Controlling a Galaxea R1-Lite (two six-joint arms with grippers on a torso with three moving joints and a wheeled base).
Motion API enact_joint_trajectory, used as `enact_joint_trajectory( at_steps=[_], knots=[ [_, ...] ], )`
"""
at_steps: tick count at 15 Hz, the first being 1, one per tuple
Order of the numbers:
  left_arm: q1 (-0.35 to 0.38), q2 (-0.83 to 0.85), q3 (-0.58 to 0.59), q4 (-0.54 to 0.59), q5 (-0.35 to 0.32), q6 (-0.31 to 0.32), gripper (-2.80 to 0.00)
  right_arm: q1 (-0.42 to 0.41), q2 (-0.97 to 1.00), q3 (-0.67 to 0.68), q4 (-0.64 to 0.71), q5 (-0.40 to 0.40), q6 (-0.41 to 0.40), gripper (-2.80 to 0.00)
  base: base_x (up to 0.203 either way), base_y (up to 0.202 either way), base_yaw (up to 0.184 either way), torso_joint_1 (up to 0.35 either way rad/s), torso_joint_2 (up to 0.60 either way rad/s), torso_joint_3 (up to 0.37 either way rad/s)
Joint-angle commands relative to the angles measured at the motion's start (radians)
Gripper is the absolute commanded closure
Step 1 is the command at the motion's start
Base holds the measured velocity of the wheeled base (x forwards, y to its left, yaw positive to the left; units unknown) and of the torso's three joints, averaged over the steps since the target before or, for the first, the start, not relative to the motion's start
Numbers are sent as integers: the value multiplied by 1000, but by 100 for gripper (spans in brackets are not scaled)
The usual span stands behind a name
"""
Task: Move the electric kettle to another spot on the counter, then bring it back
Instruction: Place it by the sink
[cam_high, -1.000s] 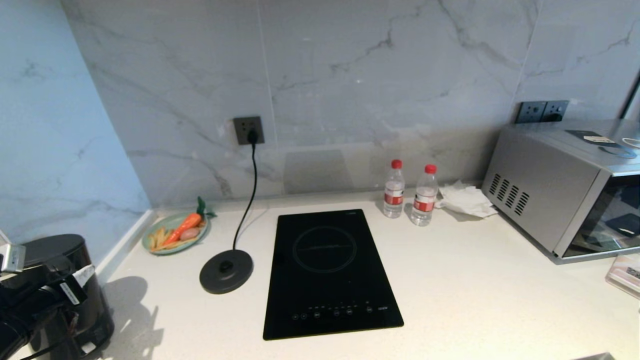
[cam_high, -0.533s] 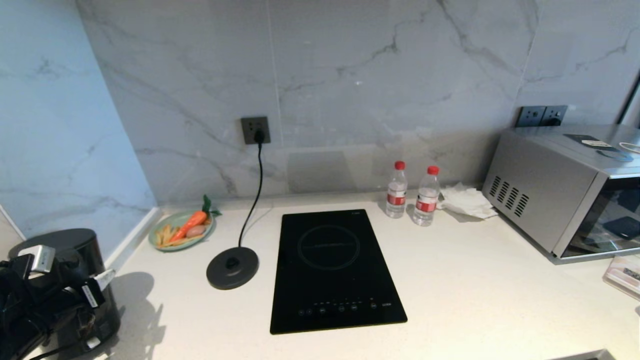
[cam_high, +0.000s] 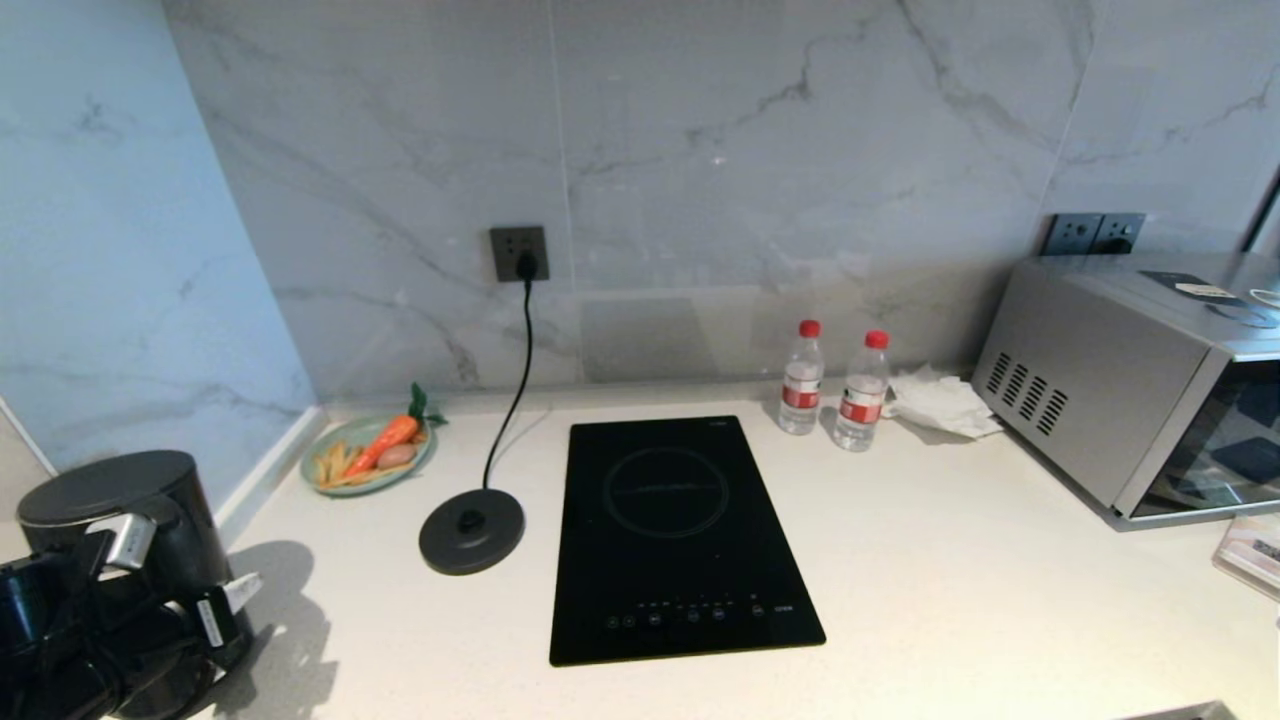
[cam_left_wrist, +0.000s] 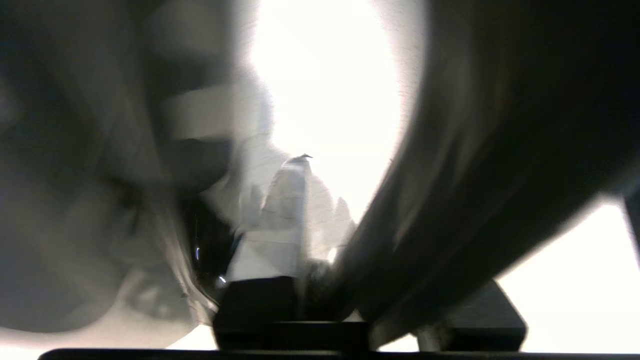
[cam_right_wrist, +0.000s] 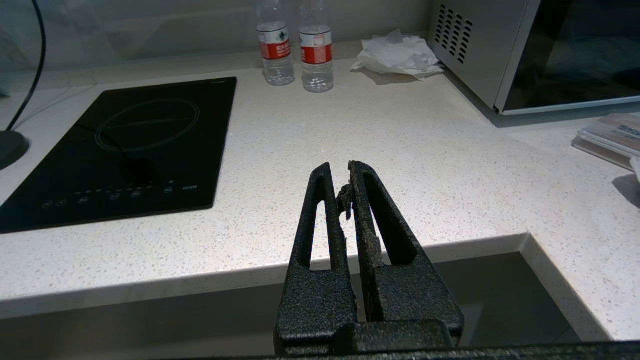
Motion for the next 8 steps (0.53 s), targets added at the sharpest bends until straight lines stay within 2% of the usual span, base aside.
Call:
enact_joint_trajectory(
  at_steps=[1,5,7,8],
  knots=[
    [-89,-46,8,-19,-23,-13,0,0,0,0,0,0,0,0,0,0,0,0,0,0],
    [-192,-59,3,-19,-12,-40,0,0,0,0,0,0,0,0,0,0,0,0,0,0],
    [-235,-51,-13,-19,23,-41,0,0,0,0,0,0,0,0,0,0,0,0,0,0],
    [-259,-45,-27,-19,63,-41,0,0,0,0,0,0,0,0,0,0,0,0,0,0]
  ],
)
